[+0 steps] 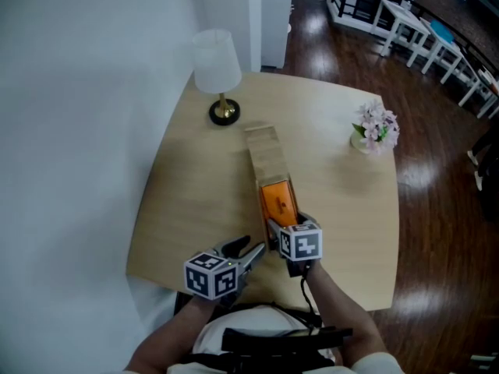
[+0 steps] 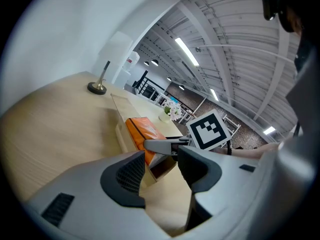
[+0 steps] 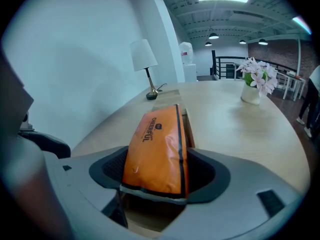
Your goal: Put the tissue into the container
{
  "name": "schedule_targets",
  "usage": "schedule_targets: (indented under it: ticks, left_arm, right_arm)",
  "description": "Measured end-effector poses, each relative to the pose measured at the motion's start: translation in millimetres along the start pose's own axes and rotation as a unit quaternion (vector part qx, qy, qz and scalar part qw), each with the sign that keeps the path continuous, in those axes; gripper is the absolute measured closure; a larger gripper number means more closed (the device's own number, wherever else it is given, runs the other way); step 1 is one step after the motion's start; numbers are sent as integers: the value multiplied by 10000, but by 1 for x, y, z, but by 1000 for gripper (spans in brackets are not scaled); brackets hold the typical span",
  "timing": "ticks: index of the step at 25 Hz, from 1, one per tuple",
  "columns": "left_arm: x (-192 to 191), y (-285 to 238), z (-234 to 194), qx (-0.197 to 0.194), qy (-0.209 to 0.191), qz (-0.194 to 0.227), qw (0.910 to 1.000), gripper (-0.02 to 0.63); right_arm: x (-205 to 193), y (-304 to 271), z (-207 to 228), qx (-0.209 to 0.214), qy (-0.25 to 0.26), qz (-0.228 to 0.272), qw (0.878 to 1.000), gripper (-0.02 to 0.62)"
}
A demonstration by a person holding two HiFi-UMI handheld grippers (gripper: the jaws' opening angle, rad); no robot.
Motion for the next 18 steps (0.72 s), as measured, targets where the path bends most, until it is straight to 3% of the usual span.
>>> schedule_targets:
  ticks: [8,18]
  left_arm:
    - [-2,-1,2,15,28,-26,10000,402]
    - [-5,-1,3,41,17,-53,10000,402]
  right_arm:
    - [0,-6,-3,-335,50,-34,9994,232]
    - [-2,-4,-1,-279,-119,-14,9995,227]
Point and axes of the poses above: the fingertips, and each gripper's own axes: y backward along the fingers, z to its right, x out of its top, the point moved 9 cm from there along y, backward along the fingers, and after that the axes turned 5 degrees about -z, right-handed, at the moved point
